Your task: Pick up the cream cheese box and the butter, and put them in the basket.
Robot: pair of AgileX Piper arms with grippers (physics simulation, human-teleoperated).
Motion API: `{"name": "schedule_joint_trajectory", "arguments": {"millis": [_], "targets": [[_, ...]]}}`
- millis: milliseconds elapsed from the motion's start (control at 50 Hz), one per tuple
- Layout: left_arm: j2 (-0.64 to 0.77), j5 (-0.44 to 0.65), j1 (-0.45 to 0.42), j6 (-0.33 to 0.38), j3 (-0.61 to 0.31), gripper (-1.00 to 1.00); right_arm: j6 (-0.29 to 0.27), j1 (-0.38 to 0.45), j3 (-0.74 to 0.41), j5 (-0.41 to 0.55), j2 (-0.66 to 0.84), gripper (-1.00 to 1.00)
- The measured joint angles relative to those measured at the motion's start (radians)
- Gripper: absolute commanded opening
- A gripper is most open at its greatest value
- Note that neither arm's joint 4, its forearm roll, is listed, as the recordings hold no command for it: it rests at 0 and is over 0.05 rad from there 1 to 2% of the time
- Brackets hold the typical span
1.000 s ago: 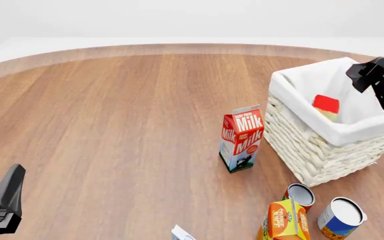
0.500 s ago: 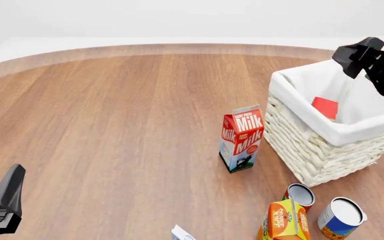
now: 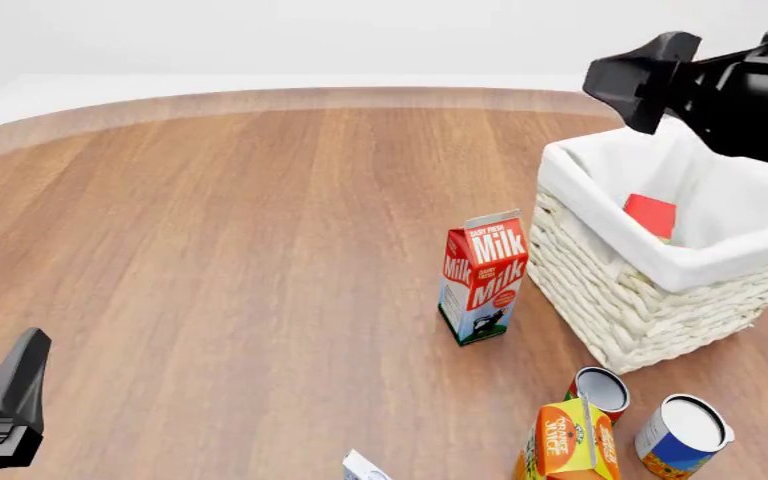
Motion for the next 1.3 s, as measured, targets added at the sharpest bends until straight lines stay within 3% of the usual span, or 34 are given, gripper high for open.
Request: {"name": "schedule_joint_trajectory", "arguments": {"millis": [580, 1300], "targets": [[0.000, 0.000, 0.000, 0.000, 0.000, 1.00, -0.110, 0.336, -0.072, 0.009, 0.164, 1.00], [0.000, 0.000, 0.000, 0.000, 0.000, 1.00, -0.196, 0.519, -0.180, 0.097, 0.315, 1.00]]}}
